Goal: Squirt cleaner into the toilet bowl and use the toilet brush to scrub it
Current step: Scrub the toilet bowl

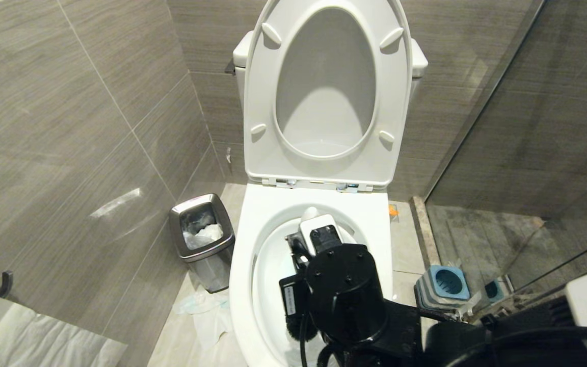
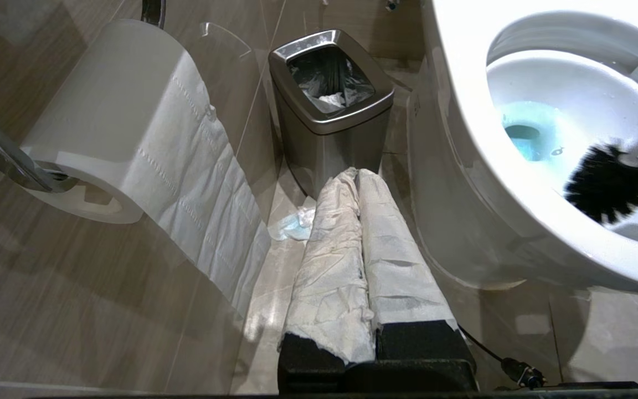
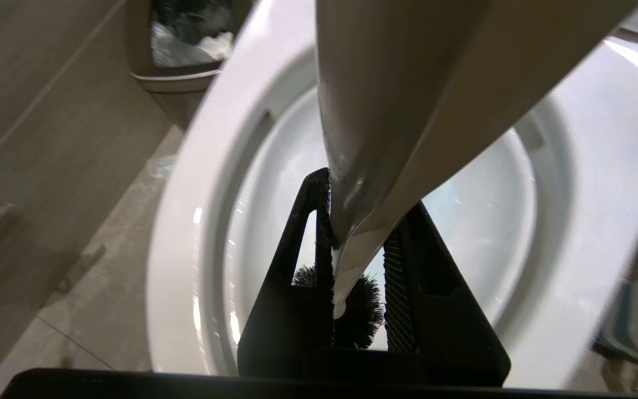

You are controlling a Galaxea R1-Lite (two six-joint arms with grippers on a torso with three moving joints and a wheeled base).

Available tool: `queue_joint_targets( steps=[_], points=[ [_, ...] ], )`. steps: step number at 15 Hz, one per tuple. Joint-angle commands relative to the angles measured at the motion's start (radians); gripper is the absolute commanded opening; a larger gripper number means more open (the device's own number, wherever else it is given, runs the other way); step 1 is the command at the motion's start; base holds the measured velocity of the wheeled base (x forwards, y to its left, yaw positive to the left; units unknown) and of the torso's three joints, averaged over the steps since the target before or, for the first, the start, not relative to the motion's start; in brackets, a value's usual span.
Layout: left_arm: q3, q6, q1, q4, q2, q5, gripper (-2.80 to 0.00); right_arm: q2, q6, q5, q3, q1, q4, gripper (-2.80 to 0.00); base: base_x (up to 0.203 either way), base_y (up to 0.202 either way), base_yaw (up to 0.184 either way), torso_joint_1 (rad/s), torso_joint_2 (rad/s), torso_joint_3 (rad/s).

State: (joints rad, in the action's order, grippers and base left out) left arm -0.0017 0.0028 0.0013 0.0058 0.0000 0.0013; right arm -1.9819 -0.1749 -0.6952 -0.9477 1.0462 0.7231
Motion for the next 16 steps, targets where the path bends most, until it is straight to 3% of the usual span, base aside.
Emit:
queue_joint_targets(
  steps=[1,4,8,16],
  points=[
    [0.000,0.000,0.000,0.000,0.002,0.000,-2.80,0.110,-0.022,-0.025,0.120,-0.004,0.005,-2.80,0.000,0.000,0.000,0.000,0.00,0.000],
    [0.000,0.000,0.000,0.000,0.001,0.000,-2.80,0.173,-0.053,-0.042,0.216,-0.027,0.008,-2.80,0.000,0.000,0.000,0.000,0.00,0.000],
    [0.000,0.000,0.000,0.000,0.002,0.000,-2.80,0.180,-0.058,-0.041,0.223,-0.123,0.013,-2.80,0.000,0.000,0.000,0.000,0.00,0.000],
    [0.000,0.000,0.000,0.000,0.000,0.000,-2.80,0.057,-0.035,-0.039,0.067,-0.289,0.013,-2.80,0.000,0.000,0.000,0.000,0.00,0.000]
  ],
)
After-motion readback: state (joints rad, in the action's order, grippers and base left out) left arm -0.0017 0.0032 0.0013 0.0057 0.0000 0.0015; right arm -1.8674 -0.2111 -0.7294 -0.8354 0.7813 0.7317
